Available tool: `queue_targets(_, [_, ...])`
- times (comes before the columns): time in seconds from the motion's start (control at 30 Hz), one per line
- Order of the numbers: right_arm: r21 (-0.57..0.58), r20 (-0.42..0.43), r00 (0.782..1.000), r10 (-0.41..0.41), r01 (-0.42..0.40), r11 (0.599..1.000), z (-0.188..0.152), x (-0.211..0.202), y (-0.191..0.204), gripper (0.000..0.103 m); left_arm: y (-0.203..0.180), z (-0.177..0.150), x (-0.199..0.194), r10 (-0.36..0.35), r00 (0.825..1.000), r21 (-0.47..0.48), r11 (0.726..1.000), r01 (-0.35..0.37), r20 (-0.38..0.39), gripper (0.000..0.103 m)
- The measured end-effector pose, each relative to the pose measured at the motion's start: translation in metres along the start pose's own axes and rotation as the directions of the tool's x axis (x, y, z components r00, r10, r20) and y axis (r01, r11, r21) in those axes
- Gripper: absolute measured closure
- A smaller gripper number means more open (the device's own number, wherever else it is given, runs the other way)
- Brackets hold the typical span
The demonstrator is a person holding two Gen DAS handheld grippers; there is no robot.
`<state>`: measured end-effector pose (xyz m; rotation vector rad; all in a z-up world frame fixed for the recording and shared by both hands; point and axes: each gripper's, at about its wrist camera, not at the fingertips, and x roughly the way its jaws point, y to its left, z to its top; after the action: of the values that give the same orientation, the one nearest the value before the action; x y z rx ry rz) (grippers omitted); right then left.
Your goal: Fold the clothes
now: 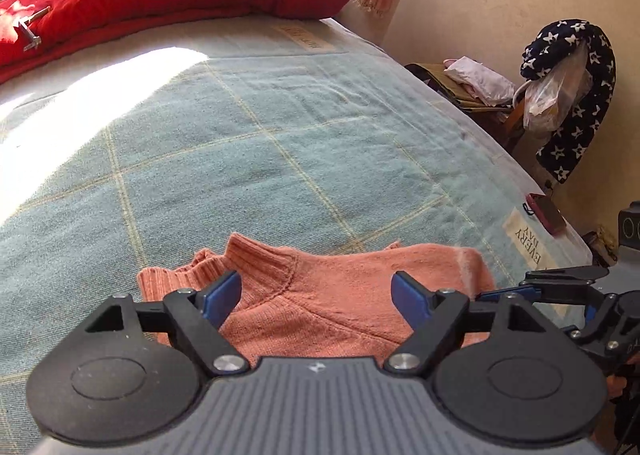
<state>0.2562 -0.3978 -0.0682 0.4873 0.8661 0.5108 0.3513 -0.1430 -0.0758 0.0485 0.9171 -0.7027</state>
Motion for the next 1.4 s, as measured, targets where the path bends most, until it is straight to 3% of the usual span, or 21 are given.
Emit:
queue_targets(0.2, [-0.014,-0.041,0.997,-0.064,0.064,0.998,0.006,0.007,0.013,0.015,-0.008,-0.006,-0.032,0.012,0.998,0.041,0.999,-0.014,0.055,0.018])
queue_targets(0.37, [-0.040,-0.052,0.996,-0.079,0.077,0.996,0.005,0.015,0.022,0.000,-0.008,-0.019,-0.050,0.012,0.999,0.043,0.999,-0.014,0.043,0.017])
queue_targets(0.6, [-0.041,-0.047,0.995,-0.087,0.085,0.995,0.004,0.015,0.023,0.000,-0.008,-0.045,-0.062,-0.041,0.999,-0.017,0.999,0.041,0.000,0.016])
queue_targets(0.77, [-0.030,-0.037,0.995,-0.090,0.088,0.996,0.003,0.015,0.023,0.000,-0.010,-0.062,-0.051,-0.067,0.997,-0.055,0.996,0.064,-0.044,0.015])
queue_targets(1.03, [-0.024,-0.019,0.996,-0.085,0.085,0.996,0.001,0.014,0.022,0.000,-0.013,-0.071,-0.046,-0.091,0.996,-0.041,0.995,0.091,-0.009,0.001])
queue_targets(1.4, [0.001,0.016,0.999,-0.037,0.037,0.999,0.002,-0.007,0.021,0.000,0.006,-0.065,-0.059,-0.109,0.993,-0.131,0.985,0.113,0.033,0.001])
